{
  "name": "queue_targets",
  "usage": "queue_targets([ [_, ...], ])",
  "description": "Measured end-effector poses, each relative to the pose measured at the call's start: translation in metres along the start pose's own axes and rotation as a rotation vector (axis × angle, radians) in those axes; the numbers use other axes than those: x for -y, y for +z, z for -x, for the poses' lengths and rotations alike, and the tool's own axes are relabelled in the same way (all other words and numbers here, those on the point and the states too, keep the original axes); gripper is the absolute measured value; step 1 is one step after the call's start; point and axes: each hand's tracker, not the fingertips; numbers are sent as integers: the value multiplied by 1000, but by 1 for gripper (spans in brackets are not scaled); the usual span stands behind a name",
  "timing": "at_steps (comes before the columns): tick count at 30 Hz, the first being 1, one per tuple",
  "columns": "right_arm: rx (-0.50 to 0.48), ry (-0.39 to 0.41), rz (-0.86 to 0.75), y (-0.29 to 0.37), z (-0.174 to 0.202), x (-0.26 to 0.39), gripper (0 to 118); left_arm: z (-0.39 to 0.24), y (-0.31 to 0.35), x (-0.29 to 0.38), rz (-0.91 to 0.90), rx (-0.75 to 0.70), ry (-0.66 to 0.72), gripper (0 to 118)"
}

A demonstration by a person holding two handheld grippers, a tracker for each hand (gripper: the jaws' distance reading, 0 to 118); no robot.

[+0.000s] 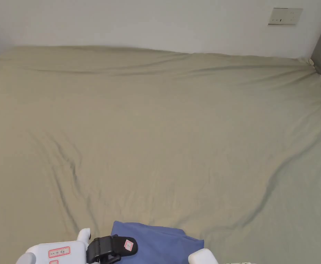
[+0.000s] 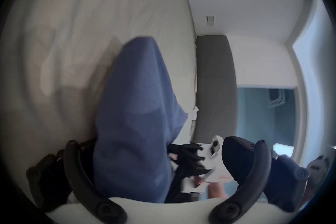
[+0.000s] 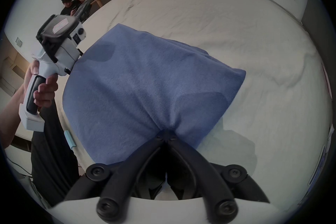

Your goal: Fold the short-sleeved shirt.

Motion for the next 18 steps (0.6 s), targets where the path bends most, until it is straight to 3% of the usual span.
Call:
queue_targets([
  [1,-5,-8,-4,0,-1,0,2,5,-6,0,10,36,53,103],
  [2,-7,-14,-5,0,-2,1,2,14,-8,-4,12,19,57,79],
  [3,-10,-17,-5,0,-3,1,2,10,-9,-4,8,-61,38,35],
  [4,-14,-19,-5,0,-3,0,2,7,-9,-3,-8,-216,-54,33],
  [5,-17,-19,-4,1,-3,0,2,5,-12,0,-4,-282,-103,33],
  [7,-13,-8,-6,2,-2,0,2,-6,-7,13,-29,-217,-62,33],
  [11,4,6,-24,14,-1,-4,2,-45,-12,29,-72,-433,-290,33],
  [18,160,-91,-371,104,0,-30,2,-85,9,54,-146,-578,-379,33],
])
